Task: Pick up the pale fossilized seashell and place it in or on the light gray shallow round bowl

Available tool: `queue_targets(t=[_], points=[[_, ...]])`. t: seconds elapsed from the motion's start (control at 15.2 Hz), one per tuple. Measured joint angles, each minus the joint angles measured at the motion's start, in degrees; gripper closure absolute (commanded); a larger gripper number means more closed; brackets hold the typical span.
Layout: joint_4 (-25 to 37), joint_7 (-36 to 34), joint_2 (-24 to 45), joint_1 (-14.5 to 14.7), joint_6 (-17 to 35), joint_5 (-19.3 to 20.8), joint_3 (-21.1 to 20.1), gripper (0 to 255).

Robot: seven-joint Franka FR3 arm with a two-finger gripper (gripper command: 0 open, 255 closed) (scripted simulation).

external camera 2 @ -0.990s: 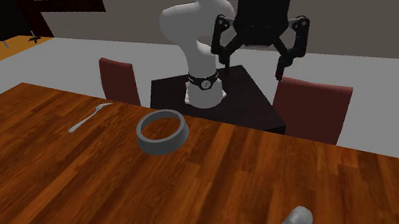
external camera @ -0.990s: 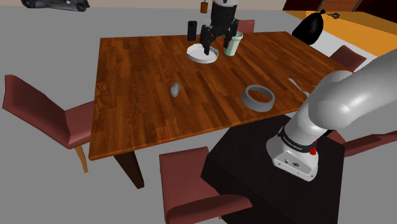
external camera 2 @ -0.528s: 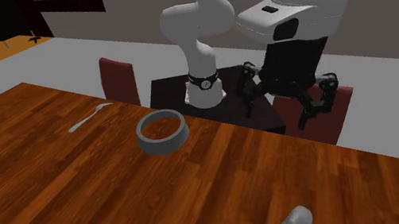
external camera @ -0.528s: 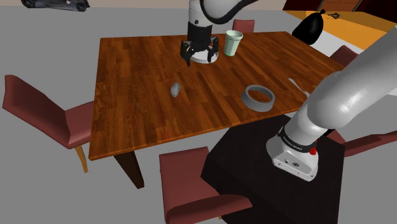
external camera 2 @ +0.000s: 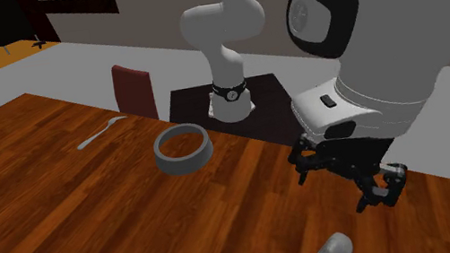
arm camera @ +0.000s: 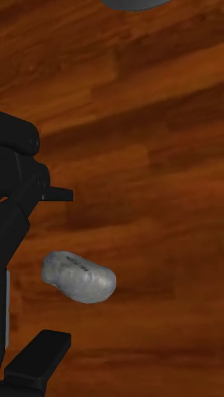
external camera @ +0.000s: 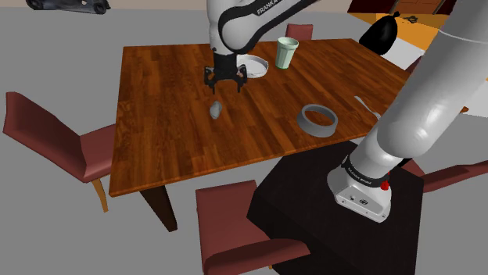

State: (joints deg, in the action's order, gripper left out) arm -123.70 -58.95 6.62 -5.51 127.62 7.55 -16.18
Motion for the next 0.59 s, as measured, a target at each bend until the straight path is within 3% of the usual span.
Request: queue_targets(t=[0.59], points=[[11.64,-13.45,17.41,1.85,3.85,3.1,3.15,0]])
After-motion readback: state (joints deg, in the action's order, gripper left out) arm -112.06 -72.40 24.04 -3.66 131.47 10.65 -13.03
